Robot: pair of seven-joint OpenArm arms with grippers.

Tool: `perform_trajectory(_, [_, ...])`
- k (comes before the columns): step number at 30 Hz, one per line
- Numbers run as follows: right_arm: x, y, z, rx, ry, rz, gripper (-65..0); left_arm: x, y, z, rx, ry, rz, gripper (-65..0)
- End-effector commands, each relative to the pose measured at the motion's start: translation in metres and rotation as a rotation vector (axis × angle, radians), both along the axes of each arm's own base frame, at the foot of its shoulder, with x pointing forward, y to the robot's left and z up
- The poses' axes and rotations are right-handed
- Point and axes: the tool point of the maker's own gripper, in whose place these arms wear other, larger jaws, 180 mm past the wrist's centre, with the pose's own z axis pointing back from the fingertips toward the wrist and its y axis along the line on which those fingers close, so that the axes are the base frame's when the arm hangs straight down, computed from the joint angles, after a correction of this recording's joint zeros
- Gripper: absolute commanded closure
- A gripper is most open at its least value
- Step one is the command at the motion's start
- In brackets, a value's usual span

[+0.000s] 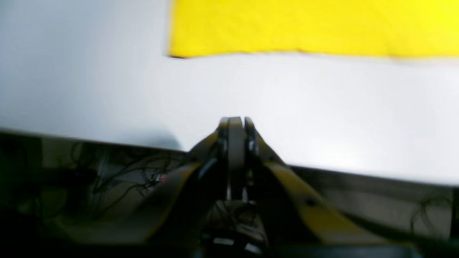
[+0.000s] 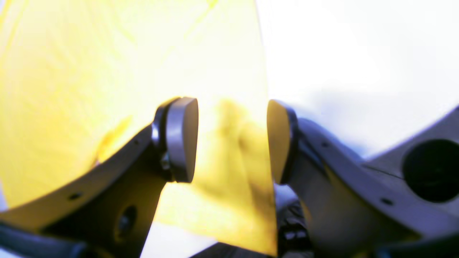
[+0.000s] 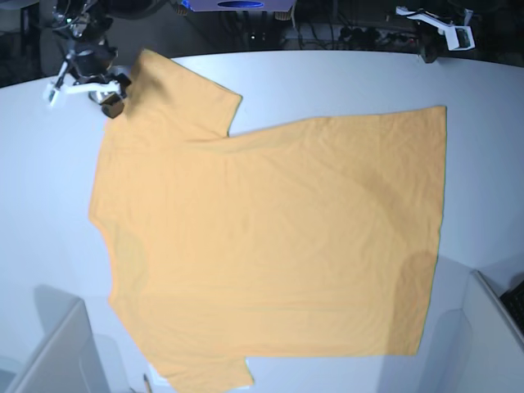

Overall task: Fold the T-shirt properly
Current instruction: 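Move both grippers down to the shoulder corners of the orange T-shirt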

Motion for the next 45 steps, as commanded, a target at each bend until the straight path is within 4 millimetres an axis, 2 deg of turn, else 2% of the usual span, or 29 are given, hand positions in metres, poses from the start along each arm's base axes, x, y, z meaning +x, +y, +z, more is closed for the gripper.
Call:
perform_trajectory(1, [0.005,-0.009,0.006,-0.002,-0.023,-0.008,-29.3,0.001,0.0,0.005,-0.015,-0.017,-0.001,-9.5])
perform_trajectory(4, [0.011,-0.022,0.001,0.053,-0.009,-0.018,-29.9,0.011,0.0,0.007,-0.039,-0.046,0.015,-28.0])
perform_trajectory(6, [0.009,-0.026,-0.008,0.089,0.024,-0.02,-33.2,0.015,0.0,0.007,-0.055,-0.06,0.027,-35.4])
perform_trajectory(8, [0.003,-0.028,-0.022,0.123,0.07,-0.031,-36.2,0.019,0.001,0.008,-0.088,-0.077,0.054,-39.2])
perform_trajectory(11, [-0.004,-0.024,-0.036,0.151,0.104,-0.026,-36.5,0.023,0.003,0.008,-0.151,-0.097,0.106,-39.2])
perform_trajectory(15, [-0.006,-0.012,-0.037,0.156,0.092,0.039,-36.2,0.026,0.02,0.013,-0.188,-0.13,0.184,-39.7])
perform_trajectory(19, [-0.01,0.017,-0.047,0.219,0.134,0.099,-36.2,0.035,0.03,0.021,-0.261,-0.201,0.203,-39.0])
perform_trajectory(22, [-0.009,0.029,-0.051,0.238,0.14,0.122,-36.2,0.029,0.043,0.013,-0.286,-0.197,0.251,-39.0])
perform_trajectory(27, [-0.011,0.031,-0.054,0.248,0.151,0.124,-36.0,0.026,0.05,-0.001,-0.287,-0.177,0.281,-39.0])
perform_trajectory(29, [-0.011,0.031,-0.054,0.248,0.151,0.124,-35.6,0.03,0.05,-0.003,-0.293,-0.187,0.286,-39.0])
perform_trajectory(31, [-0.011,0.03,-0.055,0.248,0.155,0.125,-29.6,0.032,0.052,-0.009,-0.301,-0.17,0.293,-39.0])
perform_trajectory(33, [-0.013,0.03,-0.06,0.256,0.167,0.122,-19.5,0.037,0.05,-0.017,-0.323,-0.131,0.286,-39.0])
perform_trajectory(36, [-0.013,0.031,-0.066,0.269,0.178,0.117,-0.6,0.04,0.054,-0.026,-0.348,-0.086,0.31,-39.0])
perform_trajectory(40, [-0.015,0.03,-0.068,0.273,0.185,0.112,0.0,0.048,0.057,-0.03,-0.41,-0.081,0.316,-39.0])
perform_trajectory(45, [-0.015,0.03,-0.068,0.272,0.184,0.113,0.0,0.042,0.072,-0.047,-0.49,-0.01,0.397,-38.8])
